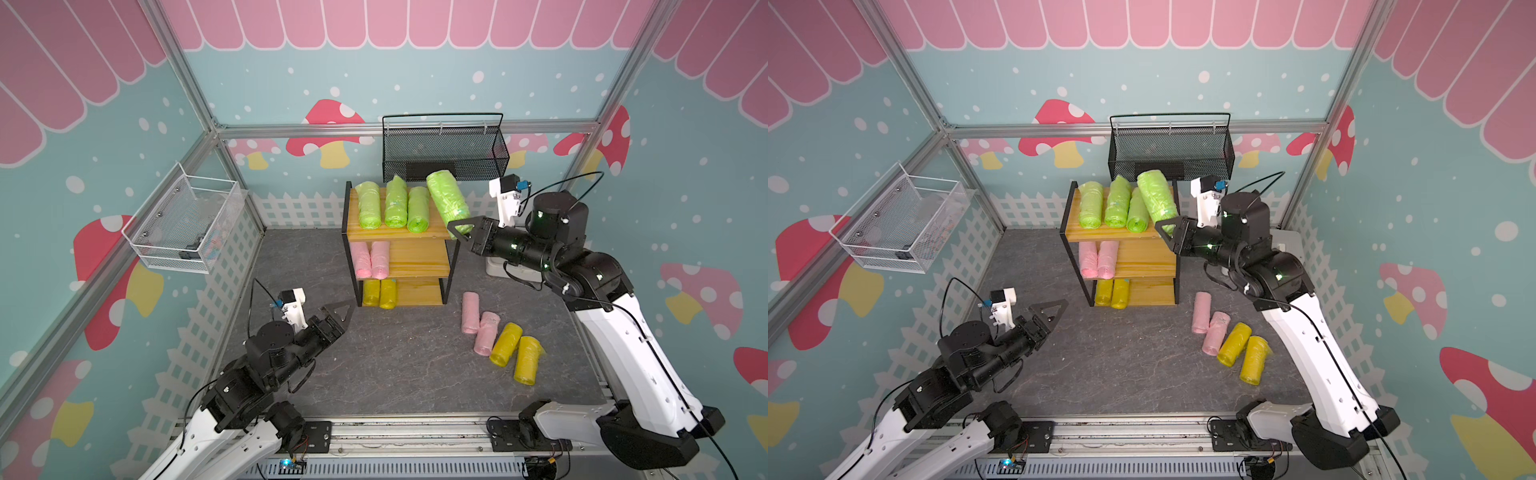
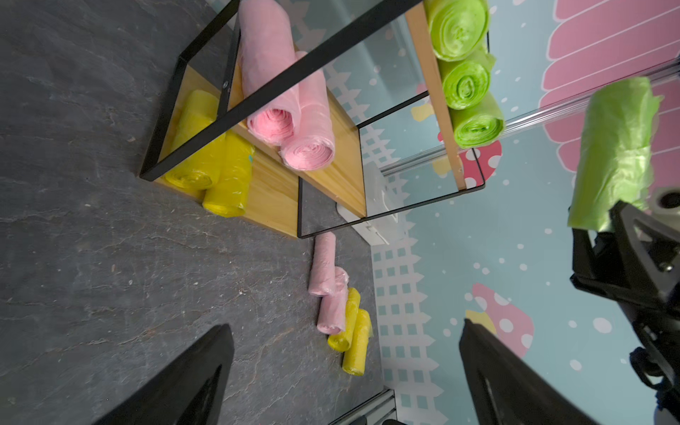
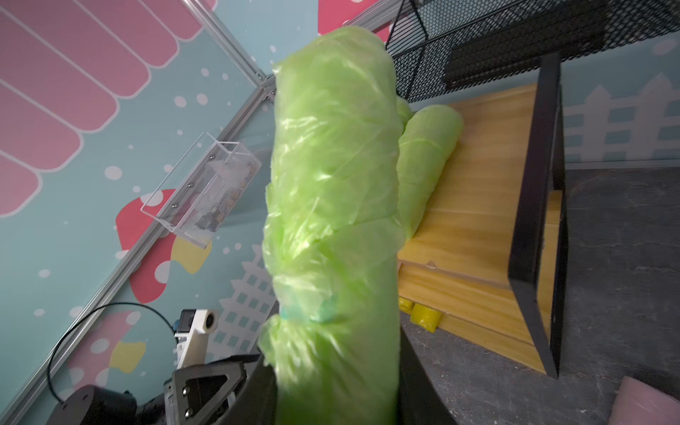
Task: Sort the rolls of trash bags by color and place them on the shelf
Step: Place the roll of trash bags on the shelf.
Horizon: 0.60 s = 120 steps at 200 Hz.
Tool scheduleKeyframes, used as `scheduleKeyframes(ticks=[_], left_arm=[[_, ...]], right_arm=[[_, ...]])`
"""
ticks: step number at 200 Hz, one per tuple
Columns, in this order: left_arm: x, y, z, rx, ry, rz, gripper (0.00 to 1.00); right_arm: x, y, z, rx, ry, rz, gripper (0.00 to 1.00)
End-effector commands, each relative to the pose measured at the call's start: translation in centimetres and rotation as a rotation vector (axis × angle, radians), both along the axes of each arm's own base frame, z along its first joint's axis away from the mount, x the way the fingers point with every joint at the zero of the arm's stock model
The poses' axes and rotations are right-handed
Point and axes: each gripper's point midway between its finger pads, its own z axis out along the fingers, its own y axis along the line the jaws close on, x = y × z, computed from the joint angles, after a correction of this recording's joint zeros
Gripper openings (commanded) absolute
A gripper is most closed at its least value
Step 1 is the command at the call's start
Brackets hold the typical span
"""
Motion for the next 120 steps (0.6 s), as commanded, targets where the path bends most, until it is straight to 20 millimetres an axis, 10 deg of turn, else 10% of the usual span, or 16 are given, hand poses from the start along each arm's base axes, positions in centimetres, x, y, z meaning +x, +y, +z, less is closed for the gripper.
scheduleKeyframes(ticks=[1, 88, 120], left_arm=[[-0.2, -0.6, -0.6, 0.059, 0.018, -0.049, 0.97], [-0.1, -1.8, -4.0, 0.104, 0.116, -0.096, 0.97], [-0.1, -2.0, -4.4, 0.115, 0.126, -0.107, 0.96]], right_arm=[[2.7, -1.1, -0.4, -0.01, 0.033, -0.096, 0.0], [8.8, -0.4, -3.0, -0.05, 0.088, -0.173, 0.0], [9.3, 0.2, -3.4, -0.053, 0.092, -0.146, 0.21]])
